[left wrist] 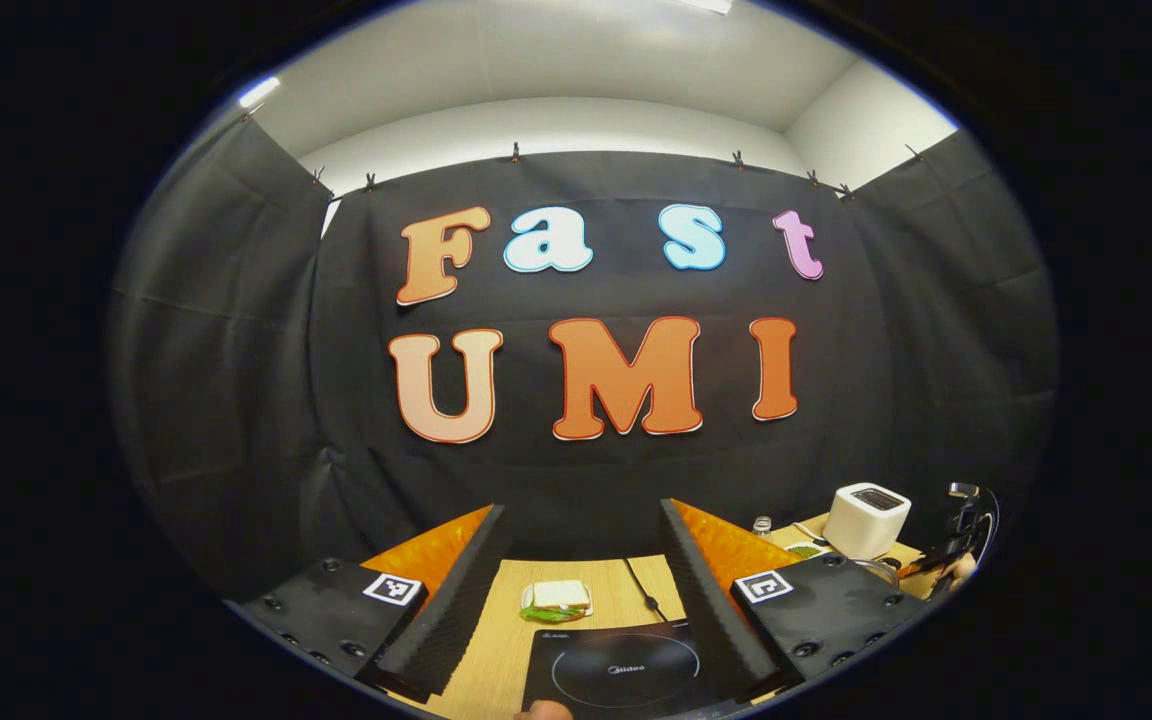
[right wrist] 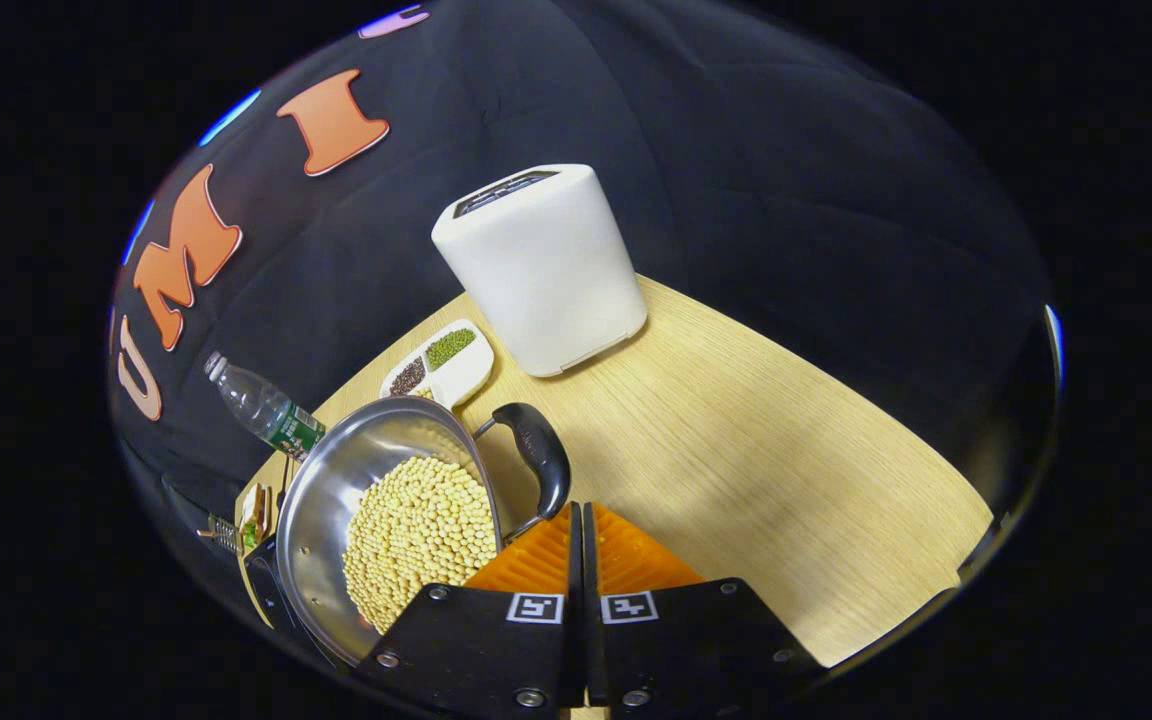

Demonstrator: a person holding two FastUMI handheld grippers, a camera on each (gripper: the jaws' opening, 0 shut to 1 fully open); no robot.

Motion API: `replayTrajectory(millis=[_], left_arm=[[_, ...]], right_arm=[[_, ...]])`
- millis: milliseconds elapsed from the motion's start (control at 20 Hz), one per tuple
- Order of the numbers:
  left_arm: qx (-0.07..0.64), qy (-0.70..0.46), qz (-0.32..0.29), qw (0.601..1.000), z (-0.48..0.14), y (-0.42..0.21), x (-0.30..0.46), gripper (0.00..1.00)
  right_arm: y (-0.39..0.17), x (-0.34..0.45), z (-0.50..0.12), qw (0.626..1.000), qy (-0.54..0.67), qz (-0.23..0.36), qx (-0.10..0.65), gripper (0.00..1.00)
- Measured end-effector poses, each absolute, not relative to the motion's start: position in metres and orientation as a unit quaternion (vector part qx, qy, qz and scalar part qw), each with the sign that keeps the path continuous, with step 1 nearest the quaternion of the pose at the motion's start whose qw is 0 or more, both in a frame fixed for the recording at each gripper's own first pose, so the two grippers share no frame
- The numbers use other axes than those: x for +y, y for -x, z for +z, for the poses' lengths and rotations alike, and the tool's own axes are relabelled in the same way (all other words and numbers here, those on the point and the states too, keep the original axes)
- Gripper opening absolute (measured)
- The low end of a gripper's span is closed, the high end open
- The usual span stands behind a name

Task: First push the handle of the pot to place it horizontally, then grasp the pot with both hands and set it on the induction cooktop.

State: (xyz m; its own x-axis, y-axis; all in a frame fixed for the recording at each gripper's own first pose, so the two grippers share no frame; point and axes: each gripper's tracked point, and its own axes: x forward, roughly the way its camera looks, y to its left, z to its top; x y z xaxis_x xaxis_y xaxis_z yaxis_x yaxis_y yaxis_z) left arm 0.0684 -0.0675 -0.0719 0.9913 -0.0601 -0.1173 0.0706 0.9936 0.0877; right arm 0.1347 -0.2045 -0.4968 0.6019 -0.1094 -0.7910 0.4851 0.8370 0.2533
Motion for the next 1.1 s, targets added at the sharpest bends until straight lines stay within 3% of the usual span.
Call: replayTrajectory(millis=[500, 800, 1050, 1100], left_arm=[[0.102, -0.026, -0.058, 0.993, -0.161, -0.084, -0.137, 0.98], [0.150, -0.005, -0.091, 0.984, -0.266, -0.088, -0.209, 1.00], [0.176, 0.011, -0.113, 0.978, -0.336, -0.100, -0.264, 1.00], [0.174, 0.008, -0.118, 0.978, -0.346, -0.104, -0.274, 0.99]], right_arm=[[-0.124, -0.212, -0.454, 0.892, -0.211, -0.153, 0.371, 0.00], [-0.135, -0.209, -0.416, 0.924, -0.170, -0.110, 0.323, 0.14], [-0.156, -0.192, -0.410, 0.949, -0.102, -0.064, 0.292, 0.57], [-0.159, -0.192, -0.413, 0.950, -0.093, -0.061, 0.292, 0.62]])
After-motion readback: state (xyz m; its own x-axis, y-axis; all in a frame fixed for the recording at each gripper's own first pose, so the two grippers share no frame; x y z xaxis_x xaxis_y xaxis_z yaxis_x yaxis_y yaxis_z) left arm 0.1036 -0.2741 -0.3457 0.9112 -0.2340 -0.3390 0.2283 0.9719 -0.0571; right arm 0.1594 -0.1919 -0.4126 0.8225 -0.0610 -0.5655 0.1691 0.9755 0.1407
